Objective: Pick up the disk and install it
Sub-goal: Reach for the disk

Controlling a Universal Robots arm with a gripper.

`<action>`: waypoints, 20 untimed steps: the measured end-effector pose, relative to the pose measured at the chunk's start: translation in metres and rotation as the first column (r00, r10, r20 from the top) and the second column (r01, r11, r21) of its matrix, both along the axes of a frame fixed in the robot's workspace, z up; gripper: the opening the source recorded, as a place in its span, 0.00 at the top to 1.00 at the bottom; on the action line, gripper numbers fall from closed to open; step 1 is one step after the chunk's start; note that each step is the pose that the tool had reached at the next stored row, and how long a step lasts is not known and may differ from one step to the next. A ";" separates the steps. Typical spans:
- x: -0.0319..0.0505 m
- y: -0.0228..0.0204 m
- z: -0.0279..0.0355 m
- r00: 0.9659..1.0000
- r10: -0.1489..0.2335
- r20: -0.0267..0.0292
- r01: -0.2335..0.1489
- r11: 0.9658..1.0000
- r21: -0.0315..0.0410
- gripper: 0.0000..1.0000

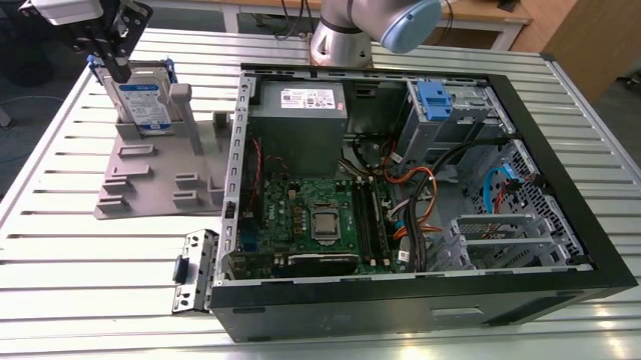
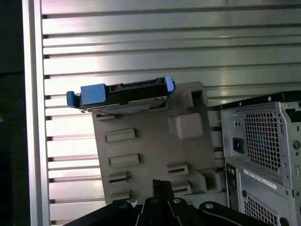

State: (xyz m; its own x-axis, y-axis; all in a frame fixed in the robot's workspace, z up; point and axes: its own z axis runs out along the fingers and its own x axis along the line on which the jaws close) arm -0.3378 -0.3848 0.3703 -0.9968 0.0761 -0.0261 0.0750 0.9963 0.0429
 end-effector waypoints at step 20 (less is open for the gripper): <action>-0.0242 0.0016 -0.0044 1.000 0.000 0.000 0.000 1.000 0.000 0.90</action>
